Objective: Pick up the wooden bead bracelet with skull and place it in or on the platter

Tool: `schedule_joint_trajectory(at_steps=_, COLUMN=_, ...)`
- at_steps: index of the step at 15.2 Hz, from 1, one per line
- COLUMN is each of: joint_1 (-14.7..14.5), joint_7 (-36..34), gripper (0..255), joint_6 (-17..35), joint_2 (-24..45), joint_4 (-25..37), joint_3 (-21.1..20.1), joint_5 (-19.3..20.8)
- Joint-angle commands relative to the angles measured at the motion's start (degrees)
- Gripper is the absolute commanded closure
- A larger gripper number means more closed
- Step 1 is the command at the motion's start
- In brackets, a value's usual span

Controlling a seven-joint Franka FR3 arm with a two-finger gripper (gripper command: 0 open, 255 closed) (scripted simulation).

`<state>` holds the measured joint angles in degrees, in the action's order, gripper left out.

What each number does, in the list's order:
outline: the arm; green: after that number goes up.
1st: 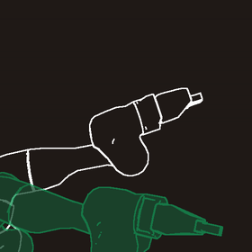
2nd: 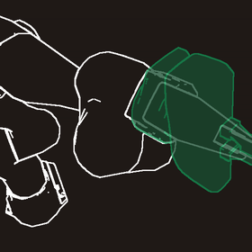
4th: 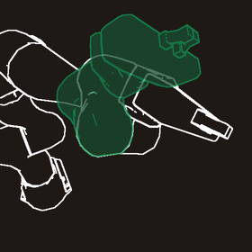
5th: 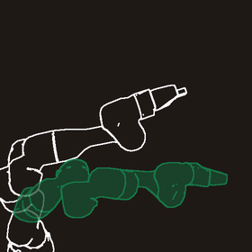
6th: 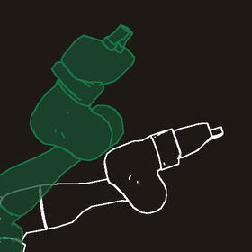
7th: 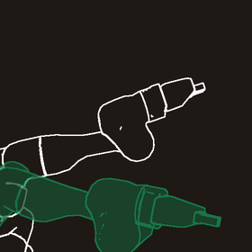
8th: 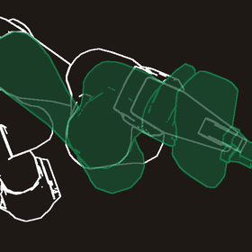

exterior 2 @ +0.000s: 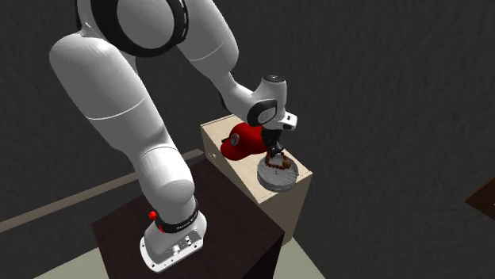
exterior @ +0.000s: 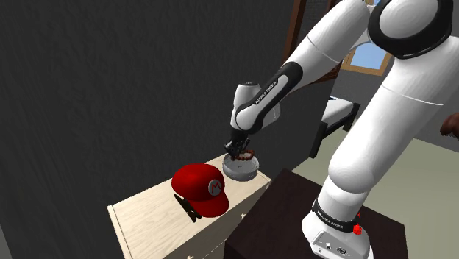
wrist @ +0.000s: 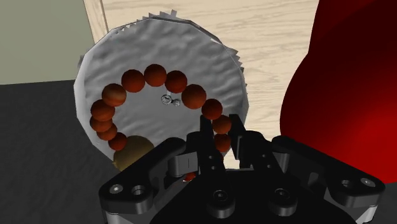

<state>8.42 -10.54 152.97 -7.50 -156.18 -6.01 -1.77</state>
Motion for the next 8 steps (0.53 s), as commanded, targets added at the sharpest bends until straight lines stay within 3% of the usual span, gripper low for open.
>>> schedule_joint_trajectory(at_steps=1, joint_1=0.1, joint_7=-0.3, gripper=255, joint_6=2.2, joint_2=2.0, joint_4=-0.1, joint_3=-0.1, joint_5=0.3)
schedule_joint_trajectory(at_steps=8, joint_1=0.3, joint_7=-1.0, gripper=255, joint_6=6.8, joint_2=6.4, joint_4=-0.3, joint_3=-0.1, joint_5=1.3)
